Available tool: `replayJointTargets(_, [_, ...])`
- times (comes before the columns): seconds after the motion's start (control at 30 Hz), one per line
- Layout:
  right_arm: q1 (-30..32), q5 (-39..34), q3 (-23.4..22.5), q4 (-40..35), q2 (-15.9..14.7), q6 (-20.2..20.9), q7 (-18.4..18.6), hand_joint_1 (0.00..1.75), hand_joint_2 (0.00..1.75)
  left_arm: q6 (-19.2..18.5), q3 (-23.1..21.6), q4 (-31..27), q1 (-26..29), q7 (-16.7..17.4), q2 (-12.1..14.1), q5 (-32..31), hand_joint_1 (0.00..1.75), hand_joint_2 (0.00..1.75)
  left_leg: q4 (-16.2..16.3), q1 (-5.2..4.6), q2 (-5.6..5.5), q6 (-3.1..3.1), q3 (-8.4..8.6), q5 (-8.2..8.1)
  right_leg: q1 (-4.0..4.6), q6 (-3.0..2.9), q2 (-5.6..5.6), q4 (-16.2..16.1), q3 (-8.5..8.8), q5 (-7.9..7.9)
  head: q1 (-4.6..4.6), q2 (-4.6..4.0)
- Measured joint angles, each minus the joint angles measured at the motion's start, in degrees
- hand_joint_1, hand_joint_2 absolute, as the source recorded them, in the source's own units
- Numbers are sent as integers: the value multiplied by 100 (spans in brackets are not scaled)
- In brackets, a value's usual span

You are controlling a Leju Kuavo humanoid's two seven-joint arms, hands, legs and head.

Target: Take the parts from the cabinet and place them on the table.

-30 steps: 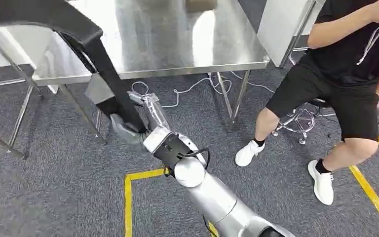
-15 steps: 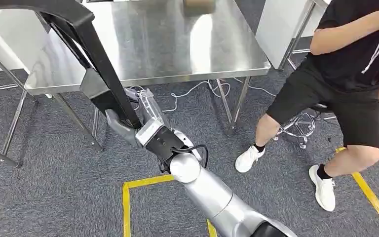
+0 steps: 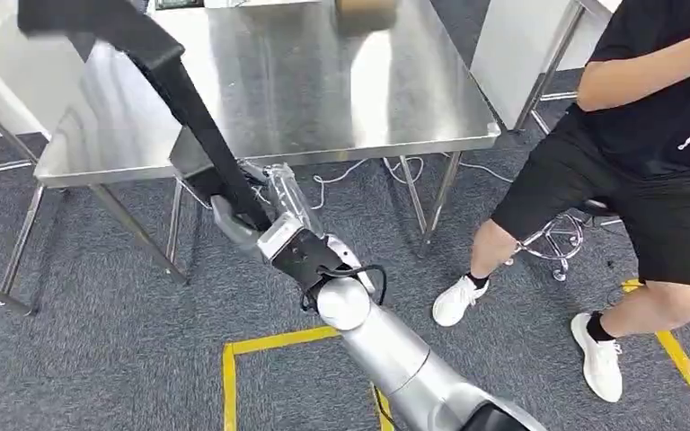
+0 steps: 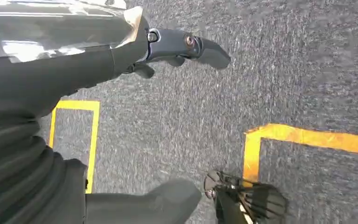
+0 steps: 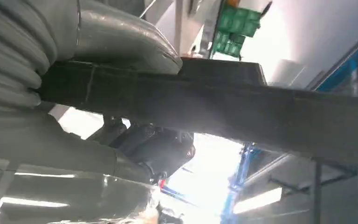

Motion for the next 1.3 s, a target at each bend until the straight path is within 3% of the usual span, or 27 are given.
replayJointTargets(0.07, [-8, 53, -17, 2, 7, -42, -26, 175, 175, -18, -9, 0, -14, -7, -9, -37, 0, 175, 634, 12, 6, -56, -385, -72, -3, -85, 1, -18, 83, -56, -4, 0])
replayJointTargets(0.17, [25, 101, -28, 44, 9, -57, -77, 175, 175, -35, -20, 0, 2, -7, -2, -50, 0, 175, 1719, 22, 6, -123, -1168, -577, 38, -160, 9, -18, 192, -167, -4, 0])
replayJointTargets(0.2, [43, 105, -46, 63, 7, -68, -87, 175, 175, -48, -28, 0, 6, -9, 2, -55, 0, 175, 1760, 22, 6, -116, -1291, -556, 48, -160, 22, -18, 244, -208, 0, 0])
replayJointTargets(0.23, [55, 125, -63, 81, 7, -72, -92, 175, 175, -55, -33, 0, 7, -7, 4, -57, 0, 175, 1577, 21, 6, -87, -1293, -374, 62, -159, 32, -18, 305, -252, -2, 0])
replayJointTargets(0.27, [56, 140, -74, 96, 7, -76, -96, 175, 175, -61, -37, 0, 6, -7, 7, -57, 0, 175, 1207, 17, 6, -51, -1182, -68, 80, -156, 36, -19, 373, -298, -2, 0])
replayJointTargets(0.33, [55, 155, -83, 101, 13, -85, -98, 175, 175, -61, -42, 0, 6, -7, 24, -57, 0, 175, 172, -33, 13, 107, -794, 670, 91, -148, 43, -41, 475, -396, 2, 0])
replayJointTargets(0.37, [53, 160, -87, 112, 15, -87, -105, 175, 175, -66, -44, 2, -3, -7, 41, -59, 0, 175, 146, -76, 33, 151, -780, 492, 145, -112, 52, -36, 540, -431, 7, 0])
replayJointTargets(0.4, [46, 170, -98, 116, 17, -92, -105, 175, 175, -66, -48, 0, -16, -9, 44, -61, 0, 175, 89, -105, 19, 173, -764, 417, 123, -76, 53, -54, 532, -454, 0, 0])
replayJointTargets(0.43, [52, 186, -105, 116, 28, -94, -103, 175, 175, -66, -57, 0, -11, -7, 41, -61, 0, 175, 58, -120, 13, 227, -694, 482, 125, -42, 54, -95, 536, -473, 0, 0])
replayJointTargets(0.47, [59, 199, -103, 124, 31, -94, -105, 175, 175, -63, -59, -2, 0, -7, 57, -61, 0, 175, -15, -128, 13, 273, -672, 511, 171, 39, 58, 31, 592, -396, 2, 0])
replayJointTargets(0.57, [51, 236, -116, 138, 33, -98, -107, 175, 175, -59, -63, -2, 4, 4, 44, -61, 0, 175, -120, -70, 22, 321, -448, 551, 159, 75, 48, 104, 572, -491, 4, 0])
replayJointTargets(0.63, [14, 293, -138, 153, 46, -98, -116, 175, 175, -50, -66, -2, -20, 4, 48, -61, 0, 175, -136, -69, 6, 372, -378, 504, 130, 91, 48, 849, 175, -660, 20, 0])
replayJointTargets(0.7, [30, 343, -166, 190, 44, -98, -114, 175, 175, -50, -68, -2, -21, 4, 41, -63, 0, 175, -135, -71, -9, 369, -345, 425, 99, 98, 47, 1606, -373, -969, 20, 0])
replayJointTargets(0.73, [29, 391, -175, 217, 44, -98, -103, 175, 175, -52, -68, -2, -13, 4, 41, -66, 0, 175, -126, -71, -14, 354, -314, 384, 93, 139, 46, 1746, -548, -994, 26, 0])
replayJointTargets(0.77, [23, 448, -179, 243, 46, -98, -92, 175, 175, -52, -70, -2, -5, 4, 35, -68, 0, 175, -122, -67, -25, 337, -257, 338, 82, 206, 42, 1602, -566, -878, 26, 0])
replayJointTargets(0.8, [10, 509, -181, 258, 52, -98, -68, 175, 175, -52, -70, -2, -1, -2, 26, -70, 0, 175, -119, -63, -34, 316, -190, 285, 60, 262, 34, 1238, -465, -652, 28, 0])
replayJointTargets(0.87, [-80, 656, -190, 304, 83, -120, -6, 175, 175, -50, -79, -2, -1, -13, 20, -76, 0, 175, -98, -53, -39, 259, -48, 156, 16, 361, 4, 162, -96, -36, 28, 0])
replayJointTargets(0.9, [-139, 743, -192, 348, 85, -155, 20, 175, 175, -44, -79, -2, -4, -22, 24, -77, 0, 175, -81, -65, -37, 215, -11, 100, 28, 322, -23, 25, -111, 76, 17, 0])
replayJointTargets(0.93, [-209, 806, -192, 385, 100, -179, 52, 175, 175, -31, -81, -2, -11, -35, 24, -77, 0, 175, -86, -67, -42, 179, -29, 77, 57, 177, -41, -27, -99, -71, 26, 0])
replayJointTargets(0.97, [-252, 839, -199, 402, 138, -192, 83, 175, 175, -26, -85, -2, -16, -37, 22, -77, 0, 175, -103, -65, -32, 132, -54, 49, 88, 103, -28, -2, -29, 19, 22, 0])
replayJointTargets(1.03, [-303, 874, -214, 426, 184, -221, 103, 175, 175, -9, -87, 0, -7, -42, 9, -74, 0, 175, -83, -59, -13, 91, 21, 58, 67, 6, -9, -40, -7, 2, 28, 0])
replayJointTargets(1.07, [-336, 889, -216, 431, 229, -227, 109, 175, 175, 2, -87, -4, -9, -42, 28, -76, 0, 175, 22, -48, -7, 72, -31, 33, -9, -25, 10, -78, 98, -17, 28, 2])
replayJointTargets(1.1, [-372, 907, -223, 446, 245, -229, 116, 175, 175, 2, -92, 2, -17, -39, 4, -79, 0, 175, 281, -40, 0, 42, -152, 45, -5, -73, 2, -100, 169, -50, 17, 0])
replayJointTargets(1.13, [-452, 927, -223, 483, 288, -229, 127, 175, 175, 2, -92, 2, -31, -27, 4, -94, 0, 175, 732, -24, 3, -6, -424, -32, -5, -130, 1, -107, 222, -93, -7, 0])
replayJointTargets(1.23, [-588, 1010, -219, 689, 391, -249, 182, 175, 175, 2, -92, 2, -30, 55, 4, -111, 0, 175, 1731, -8, 3, -73, -1216, -535, 21, -142, 27, -106, 356, -236, -7, 0])
replayJointTargets(1.27, [-606, 1012, -219, 749, 417, -256, 199, 175, 175, 2, -92, 2, -26, 65, 4, -113, 0, 175, 1723, -7, 4, -69, -1323, -504, 26, -138, 37, -106, 427, -290, -2, 0])
replayJointTargets(1.3, [-633, 1012, -219, 809, 439, -256, 225, 175, 175, 2, -92, 2, -24, 72, 4, -118, 0, 175, 1510, -8, 3, -49, -1321, -347, 35, -134, 42, -106, 515, -353, -4, 0])
